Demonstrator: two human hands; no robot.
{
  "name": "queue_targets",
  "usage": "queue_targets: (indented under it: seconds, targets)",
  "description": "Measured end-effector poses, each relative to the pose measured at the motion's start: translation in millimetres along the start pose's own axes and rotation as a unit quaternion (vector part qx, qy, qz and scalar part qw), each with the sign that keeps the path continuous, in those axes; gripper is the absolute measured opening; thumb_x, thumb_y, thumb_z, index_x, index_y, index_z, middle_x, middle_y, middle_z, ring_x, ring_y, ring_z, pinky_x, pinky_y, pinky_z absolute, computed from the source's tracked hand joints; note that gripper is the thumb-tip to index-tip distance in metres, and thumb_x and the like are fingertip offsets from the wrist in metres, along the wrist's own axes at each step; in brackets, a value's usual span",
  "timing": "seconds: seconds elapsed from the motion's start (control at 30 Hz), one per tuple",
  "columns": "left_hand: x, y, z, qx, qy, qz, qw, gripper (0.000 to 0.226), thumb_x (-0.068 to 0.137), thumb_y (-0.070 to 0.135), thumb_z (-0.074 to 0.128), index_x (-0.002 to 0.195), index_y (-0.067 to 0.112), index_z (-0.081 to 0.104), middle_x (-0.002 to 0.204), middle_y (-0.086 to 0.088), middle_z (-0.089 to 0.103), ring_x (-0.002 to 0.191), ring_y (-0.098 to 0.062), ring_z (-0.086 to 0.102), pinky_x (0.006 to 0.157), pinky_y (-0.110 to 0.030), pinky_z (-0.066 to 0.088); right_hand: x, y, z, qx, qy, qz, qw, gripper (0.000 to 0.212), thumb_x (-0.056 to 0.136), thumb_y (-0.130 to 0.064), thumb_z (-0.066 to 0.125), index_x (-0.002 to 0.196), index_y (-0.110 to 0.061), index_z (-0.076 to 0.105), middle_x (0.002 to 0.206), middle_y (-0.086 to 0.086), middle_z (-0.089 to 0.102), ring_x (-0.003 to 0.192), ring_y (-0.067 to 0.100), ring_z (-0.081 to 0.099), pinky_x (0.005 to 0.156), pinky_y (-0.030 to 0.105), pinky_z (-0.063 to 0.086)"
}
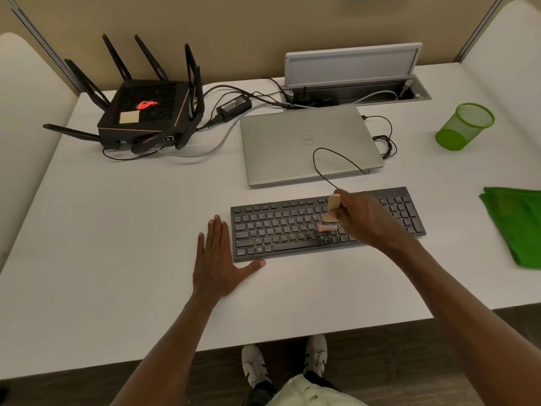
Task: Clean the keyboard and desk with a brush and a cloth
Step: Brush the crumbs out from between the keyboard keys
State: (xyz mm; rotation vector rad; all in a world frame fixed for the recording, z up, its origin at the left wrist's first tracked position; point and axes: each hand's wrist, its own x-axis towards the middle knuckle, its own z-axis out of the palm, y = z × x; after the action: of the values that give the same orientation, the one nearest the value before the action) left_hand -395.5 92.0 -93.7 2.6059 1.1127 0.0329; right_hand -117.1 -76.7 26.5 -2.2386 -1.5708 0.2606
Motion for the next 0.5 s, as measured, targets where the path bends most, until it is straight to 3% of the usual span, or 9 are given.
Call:
queue_targets:
  seconds: [0.1, 0.23, 0.33, 0.5]
  targets:
    - [0, 0, 0, -0.001, -0.004, -0.001, 1.0, 0.139, 0.068, 0.105, 0.025, 0.163, 0.006, 0.001, 0.17, -0.007, -0.014, 0.157, -0.017, -0.016, 0.128, -0.043, -0.003, 4, -5, -5, 0.013, 0.055, 0.036, 0.998, 0.002, 0.094, -0.007, 0.057, 0.092, -0.007, 0.057, 0.068, 0.001, 0.063, 0.054, 0.014, 0.059, 0.046, 0.021, 0.042]
    - [0, 0, 0, -0.001, -0.006, -0.002, 1.0, 0.139, 0.068, 0.105, 0.024, 0.163, 0.007, 0.0, 0.17, -0.007, -0.015, 0.156, -0.017, -0.016, 0.128, -0.042, -0.004, 10, -16, 4, 0.077, 0.128, 0.147, 0.978, 0.005, 0.094, -0.015, 0.056, 0.093, -0.011, 0.054, 0.069, -0.003, 0.061, 0.055, 0.002, 0.055, 0.046, 0.018, 0.041]
    - [0, 0, -1, -0.004, -0.006, -0.002, 1.0, 0.138, 0.068, 0.105, 0.025, 0.163, 0.007, 0.0, 0.17, -0.007, -0.015, 0.156, -0.017, -0.016, 0.127, -0.041, -0.005, 9, -21, 16, 0.105, 0.142, 0.185, 0.967, 0.007, 0.095, -0.016, 0.057, 0.097, -0.011, 0.054, 0.074, -0.003, 0.063, 0.06, -0.001, 0.057, 0.046, 0.01, 0.041]
    - [0, 0, -1, -0.004, -0.004, 0.0, 1.0, 0.137, 0.069, 0.104, 0.025, 0.163, 0.007, 0.0, 0.17, -0.007, -0.014, 0.156, -0.017, -0.016, 0.127, -0.041, -0.005, 4, -25, 28, 0.104, 0.139, 0.184, 0.968, 0.008, 0.094, -0.017, 0.059, 0.095, -0.01, 0.055, 0.075, -0.003, 0.065, 0.06, 0.001, 0.059, 0.047, 0.014, 0.046]
